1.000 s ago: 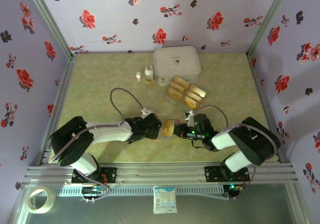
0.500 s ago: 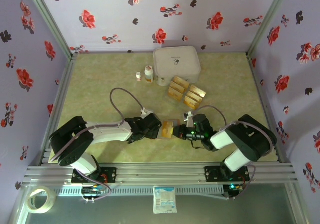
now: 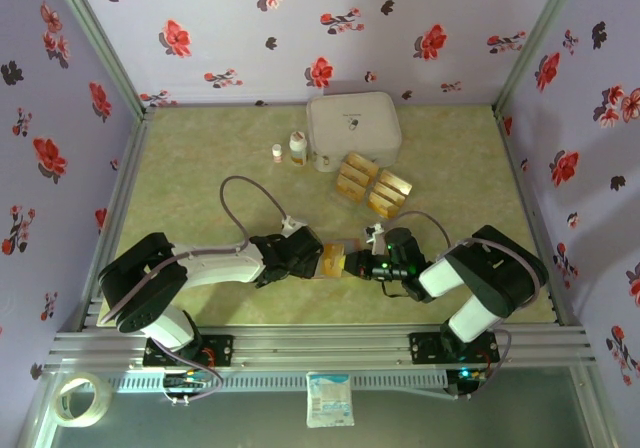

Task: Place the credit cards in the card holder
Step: Insert the credit card into the card slot.

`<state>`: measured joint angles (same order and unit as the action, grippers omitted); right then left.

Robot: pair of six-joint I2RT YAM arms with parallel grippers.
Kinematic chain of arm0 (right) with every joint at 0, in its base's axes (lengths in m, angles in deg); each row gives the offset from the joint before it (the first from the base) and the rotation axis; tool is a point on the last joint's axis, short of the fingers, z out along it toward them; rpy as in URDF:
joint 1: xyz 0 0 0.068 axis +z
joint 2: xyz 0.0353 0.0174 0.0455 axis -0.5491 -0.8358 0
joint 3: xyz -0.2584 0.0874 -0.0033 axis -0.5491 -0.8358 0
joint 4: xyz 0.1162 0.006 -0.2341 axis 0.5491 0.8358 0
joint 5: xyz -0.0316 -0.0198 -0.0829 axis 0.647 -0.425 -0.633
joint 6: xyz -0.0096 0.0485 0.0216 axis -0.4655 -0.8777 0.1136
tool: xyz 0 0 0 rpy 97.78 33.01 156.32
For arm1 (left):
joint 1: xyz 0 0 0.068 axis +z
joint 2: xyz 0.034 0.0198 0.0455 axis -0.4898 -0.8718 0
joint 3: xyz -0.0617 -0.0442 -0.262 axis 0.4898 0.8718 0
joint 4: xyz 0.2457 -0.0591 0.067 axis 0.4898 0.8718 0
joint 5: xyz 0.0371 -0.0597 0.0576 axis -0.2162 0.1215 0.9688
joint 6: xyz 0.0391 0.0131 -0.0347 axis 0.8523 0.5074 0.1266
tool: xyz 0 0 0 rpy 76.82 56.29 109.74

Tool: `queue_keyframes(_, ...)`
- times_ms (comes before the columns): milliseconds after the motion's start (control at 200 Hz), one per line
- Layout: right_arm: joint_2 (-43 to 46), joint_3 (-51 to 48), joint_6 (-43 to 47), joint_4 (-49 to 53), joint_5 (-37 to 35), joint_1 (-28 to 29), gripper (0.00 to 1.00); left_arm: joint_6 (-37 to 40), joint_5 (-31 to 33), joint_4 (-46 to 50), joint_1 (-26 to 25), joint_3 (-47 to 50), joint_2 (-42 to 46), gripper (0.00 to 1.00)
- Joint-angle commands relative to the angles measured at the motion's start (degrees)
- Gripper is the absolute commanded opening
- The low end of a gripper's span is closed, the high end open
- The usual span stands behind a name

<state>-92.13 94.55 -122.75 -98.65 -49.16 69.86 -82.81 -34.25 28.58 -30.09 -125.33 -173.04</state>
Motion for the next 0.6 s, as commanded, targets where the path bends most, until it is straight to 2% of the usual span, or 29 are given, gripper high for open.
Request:
queue_keyframes(0,-1.3,-0.1,2.1,4.7,0.2,0.5,0.0,-0.6,1.8,2.1,-0.4,1.2,0.6,0.99)
queue_keyframes(590,-4.1,1.9,3.9,8.0,2.5,0.2,0.0,-0.8,1.8,1.8,-0.4,1.8,1.1,1.0)
